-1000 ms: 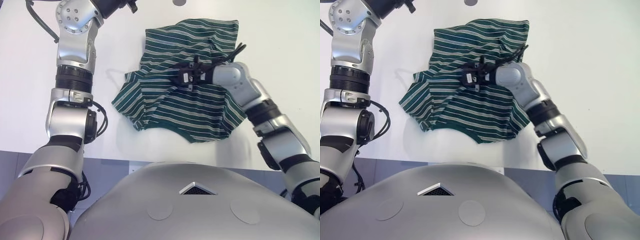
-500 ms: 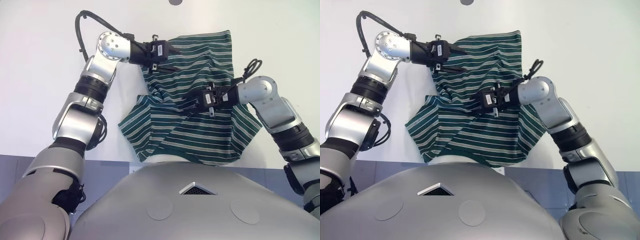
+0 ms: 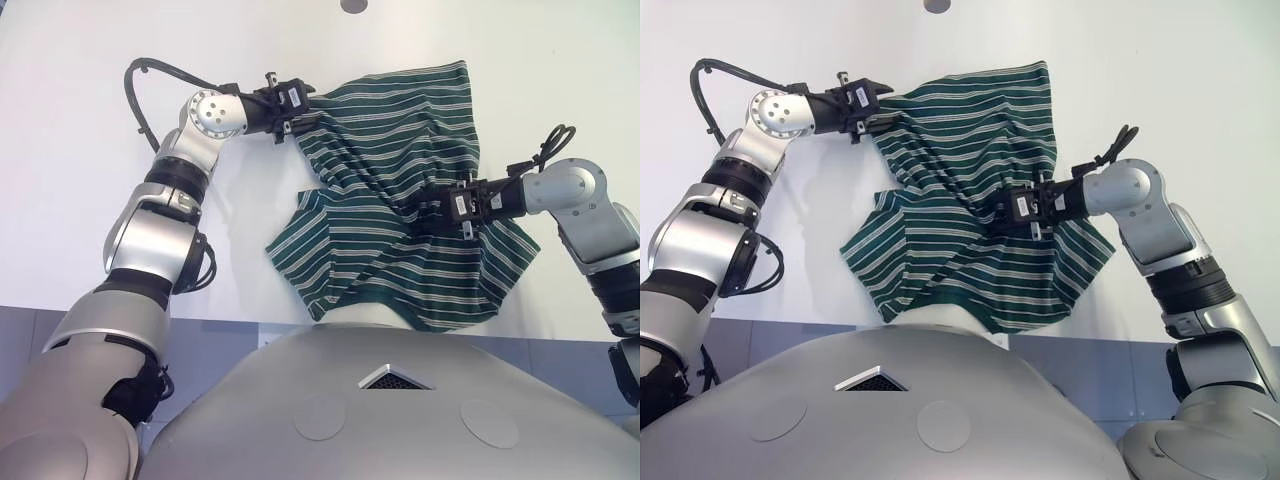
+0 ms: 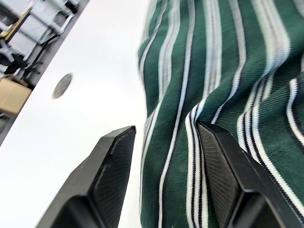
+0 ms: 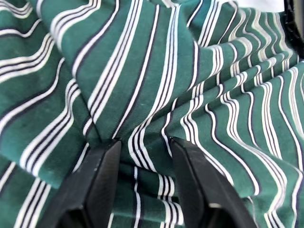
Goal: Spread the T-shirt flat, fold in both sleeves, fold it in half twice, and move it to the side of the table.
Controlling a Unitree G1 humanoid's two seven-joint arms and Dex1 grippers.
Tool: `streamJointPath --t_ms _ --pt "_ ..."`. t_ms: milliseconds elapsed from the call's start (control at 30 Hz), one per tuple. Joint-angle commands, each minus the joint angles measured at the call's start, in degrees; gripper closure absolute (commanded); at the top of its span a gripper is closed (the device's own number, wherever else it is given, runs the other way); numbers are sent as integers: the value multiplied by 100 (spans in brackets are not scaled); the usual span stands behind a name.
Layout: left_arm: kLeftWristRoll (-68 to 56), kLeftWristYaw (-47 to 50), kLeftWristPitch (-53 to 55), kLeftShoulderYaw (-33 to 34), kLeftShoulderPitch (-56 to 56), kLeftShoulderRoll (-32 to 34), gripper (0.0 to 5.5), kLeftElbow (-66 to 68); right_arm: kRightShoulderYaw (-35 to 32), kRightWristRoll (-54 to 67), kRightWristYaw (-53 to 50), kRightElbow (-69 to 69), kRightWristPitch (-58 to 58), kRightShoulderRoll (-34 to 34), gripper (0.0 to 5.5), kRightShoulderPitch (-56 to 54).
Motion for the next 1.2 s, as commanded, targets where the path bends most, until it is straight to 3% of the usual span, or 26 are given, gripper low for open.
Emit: streamJointPath --t_ms 33,167,300,433,500,567,667,800,900,1033,1200 --pt "173 24 609 111 -69 268 317 611 105 -347 162 354 68 -281 359 191" --pt "34 -130 852 445 -88 887 317 913 115 -354 147 377 62 -309 359 272" --pt "-316 1343 1774 1220 -568 1364 317 1285 107 -358 98 346 85 -270 359 345" --pt "-304 2490 2381 1536 -605 1239 317 1362 116 -399 60 324 121 -203 359 309" --pt "-582 3015 2147 1940 -678 1112 317 1273 121 -387 54 273 162 -187 359 297" --pt "-1284 2648 1615 2603 -792 845 317 1017 87 -294 64 212 187 -180 359 288" --pt "-2245 1174 1103 3052 -604 335 317 -9 -312 256 -251 158 457 272 359 -114" --pt "-3222 -539 1590 2354 843 -269 317 -3312 -980 1494 -933 -513 1489 1264 359 -694" --pt "-2901 -1356 1848 1548 1576 -13 317 -4236 -1219 2116 -1250 -985 2054 1626 359 -724" --pt "-2031 -2144 1615 888 1784 703 317 -3652 -1362 2339 -1289 -1159 2354 1619 359 -535" --pt "-837 -1550 1030 550 1345 1086 317 -1982 -1417 2510 -1143 -1436 2468 1516 359 -195"
